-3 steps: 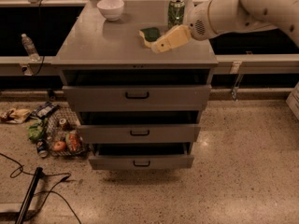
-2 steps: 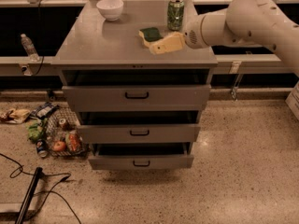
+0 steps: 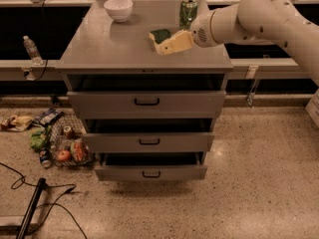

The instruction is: Pick sponge

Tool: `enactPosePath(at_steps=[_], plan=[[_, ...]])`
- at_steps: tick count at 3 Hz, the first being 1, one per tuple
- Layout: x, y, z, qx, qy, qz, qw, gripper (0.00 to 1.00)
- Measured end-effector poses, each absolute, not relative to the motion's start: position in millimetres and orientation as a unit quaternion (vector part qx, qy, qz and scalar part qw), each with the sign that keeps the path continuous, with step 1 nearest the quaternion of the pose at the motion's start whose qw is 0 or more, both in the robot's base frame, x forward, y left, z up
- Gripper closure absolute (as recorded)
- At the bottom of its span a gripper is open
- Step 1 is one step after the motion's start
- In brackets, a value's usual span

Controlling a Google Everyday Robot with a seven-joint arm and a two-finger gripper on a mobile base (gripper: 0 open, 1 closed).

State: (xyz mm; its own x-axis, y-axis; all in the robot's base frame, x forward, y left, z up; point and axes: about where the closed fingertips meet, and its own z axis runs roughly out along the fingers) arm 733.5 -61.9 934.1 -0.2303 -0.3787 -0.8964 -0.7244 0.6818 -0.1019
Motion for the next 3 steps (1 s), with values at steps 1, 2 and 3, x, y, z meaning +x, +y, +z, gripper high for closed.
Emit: enactPosePath(at_steps=[1,2,3], plan=[[756,-61,927,-0.381,0.752,0.164,0.512,0.0],[783,-63,919,-0.39,0.739,0.148,0.529,0.0],[810,-61,898,-0.371,0.748,0.136,0.534,0.0]])
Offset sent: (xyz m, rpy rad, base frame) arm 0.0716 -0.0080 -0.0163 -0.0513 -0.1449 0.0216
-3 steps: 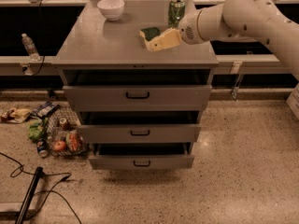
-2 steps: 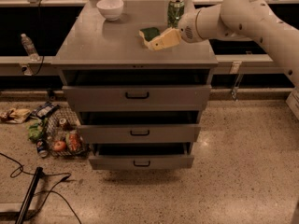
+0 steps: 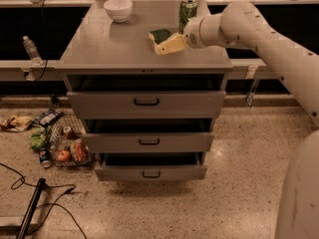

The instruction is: Pick sponge

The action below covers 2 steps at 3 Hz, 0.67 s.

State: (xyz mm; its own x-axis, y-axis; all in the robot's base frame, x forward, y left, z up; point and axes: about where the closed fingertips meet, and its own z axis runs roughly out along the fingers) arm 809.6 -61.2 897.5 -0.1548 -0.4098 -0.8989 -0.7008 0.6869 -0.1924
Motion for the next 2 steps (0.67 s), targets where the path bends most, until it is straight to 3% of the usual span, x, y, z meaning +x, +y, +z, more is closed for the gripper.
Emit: enactPosePath(at_steps=[2], plan=[[847,-60,868,-0.321,0.768,0.129,0.539,0.0]])
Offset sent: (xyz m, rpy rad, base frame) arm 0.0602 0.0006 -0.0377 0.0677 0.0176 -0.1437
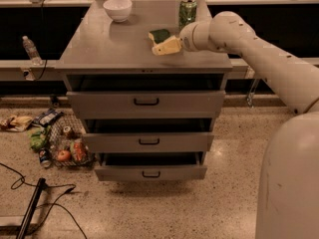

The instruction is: Pick sponge

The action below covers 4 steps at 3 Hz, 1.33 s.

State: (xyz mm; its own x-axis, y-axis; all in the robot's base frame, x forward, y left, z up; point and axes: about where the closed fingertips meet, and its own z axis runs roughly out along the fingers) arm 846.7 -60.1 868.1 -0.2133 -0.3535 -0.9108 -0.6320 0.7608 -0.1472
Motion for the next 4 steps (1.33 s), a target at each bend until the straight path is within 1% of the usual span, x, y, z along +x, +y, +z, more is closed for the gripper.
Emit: enactPosePath(at_steps=[1,2,4], plan=[[864,-48,859,-0.312,0.768,0.138,0.542,0.0],[875,-36,852,-0.307,0.768,0.151,0.541,0.02],[878,-19,843,-0.318,0.766,0.172,0.532,0.48]])
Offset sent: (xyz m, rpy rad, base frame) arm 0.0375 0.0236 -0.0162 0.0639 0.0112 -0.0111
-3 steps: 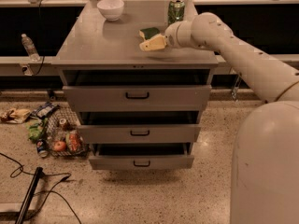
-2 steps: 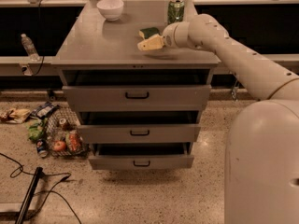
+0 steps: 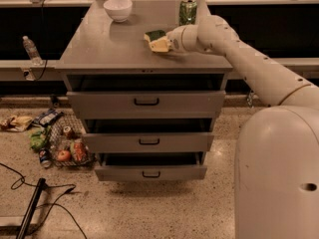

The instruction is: Pick sponge

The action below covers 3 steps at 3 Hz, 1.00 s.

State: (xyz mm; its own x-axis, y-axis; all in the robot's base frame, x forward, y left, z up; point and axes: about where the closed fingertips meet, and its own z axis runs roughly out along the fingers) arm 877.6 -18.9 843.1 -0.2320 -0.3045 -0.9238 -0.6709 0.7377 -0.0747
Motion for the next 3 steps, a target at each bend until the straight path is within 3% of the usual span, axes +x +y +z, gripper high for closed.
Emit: enactPosePath(at_steps=[2,3], plan=[[863,8,889,-0.382,0.705,0.2,0.564,0.96],[846,26,931,-0.433,0.645,0.217,0.591,1.0]])
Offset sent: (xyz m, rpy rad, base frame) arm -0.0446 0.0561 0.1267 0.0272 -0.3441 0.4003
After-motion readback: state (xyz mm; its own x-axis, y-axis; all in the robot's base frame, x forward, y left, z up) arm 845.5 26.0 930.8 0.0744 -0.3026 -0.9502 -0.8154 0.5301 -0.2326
